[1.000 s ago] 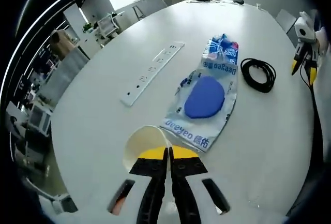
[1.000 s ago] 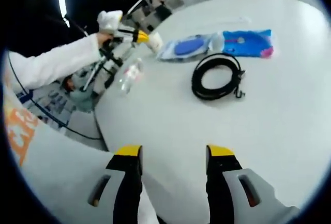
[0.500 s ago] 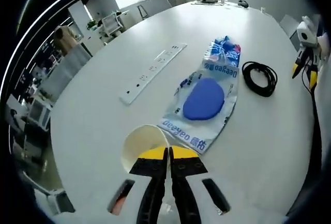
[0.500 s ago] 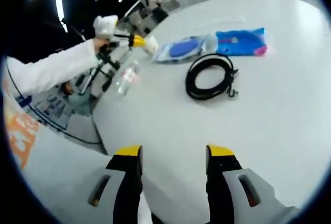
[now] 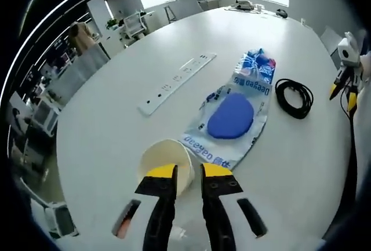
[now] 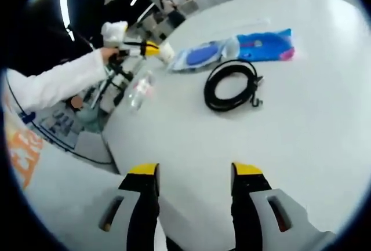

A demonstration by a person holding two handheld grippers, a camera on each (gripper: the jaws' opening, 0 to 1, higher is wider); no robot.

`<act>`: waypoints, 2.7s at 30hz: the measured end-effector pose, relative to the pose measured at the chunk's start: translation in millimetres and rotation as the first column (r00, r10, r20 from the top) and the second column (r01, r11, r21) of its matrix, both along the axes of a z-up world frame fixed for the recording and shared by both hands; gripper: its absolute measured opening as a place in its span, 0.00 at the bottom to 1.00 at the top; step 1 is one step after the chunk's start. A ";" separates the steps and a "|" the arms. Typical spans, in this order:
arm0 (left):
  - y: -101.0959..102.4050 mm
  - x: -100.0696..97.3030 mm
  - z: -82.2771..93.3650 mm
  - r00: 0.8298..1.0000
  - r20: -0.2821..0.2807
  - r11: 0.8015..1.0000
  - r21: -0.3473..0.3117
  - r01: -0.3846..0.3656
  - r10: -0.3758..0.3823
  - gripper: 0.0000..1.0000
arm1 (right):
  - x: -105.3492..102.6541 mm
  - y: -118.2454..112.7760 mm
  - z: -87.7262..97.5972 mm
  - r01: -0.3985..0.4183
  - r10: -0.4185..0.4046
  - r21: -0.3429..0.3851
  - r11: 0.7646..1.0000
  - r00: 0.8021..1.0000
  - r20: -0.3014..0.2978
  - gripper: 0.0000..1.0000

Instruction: Arrange the tabletop items into an orderly group along one side of the table until the central work area is clear of visible clutter.

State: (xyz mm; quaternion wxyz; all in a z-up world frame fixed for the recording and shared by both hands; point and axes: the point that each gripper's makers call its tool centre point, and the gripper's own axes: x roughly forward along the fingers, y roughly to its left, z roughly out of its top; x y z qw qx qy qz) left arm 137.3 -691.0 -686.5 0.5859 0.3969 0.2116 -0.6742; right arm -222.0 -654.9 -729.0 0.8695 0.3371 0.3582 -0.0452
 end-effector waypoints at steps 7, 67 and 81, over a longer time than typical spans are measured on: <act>-0.5 6.8 13.9 0.993 -0.033 0.992 -0.058 -0.115 0.113 0.49 | -0.4 -2.4 1.3 0.022 -0.022 0.009 1.000 1.000 0.016 0.48; 169.0 -33.6 -6.6 0.727 -0.309 0.722 -0.153 -0.675 0.613 0.90 | -30.8 -31.8 20.6 0.159 -0.155 -0.068 0.985 0.986 0.056 0.52; 166.0 -34.7 -10.0 0.731 -0.306 0.733 -0.132 -0.667 0.610 0.88 | -31.6 -28.6 17.8 0.167 -0.165 -0.055 0.984 0.985 0.052 0.52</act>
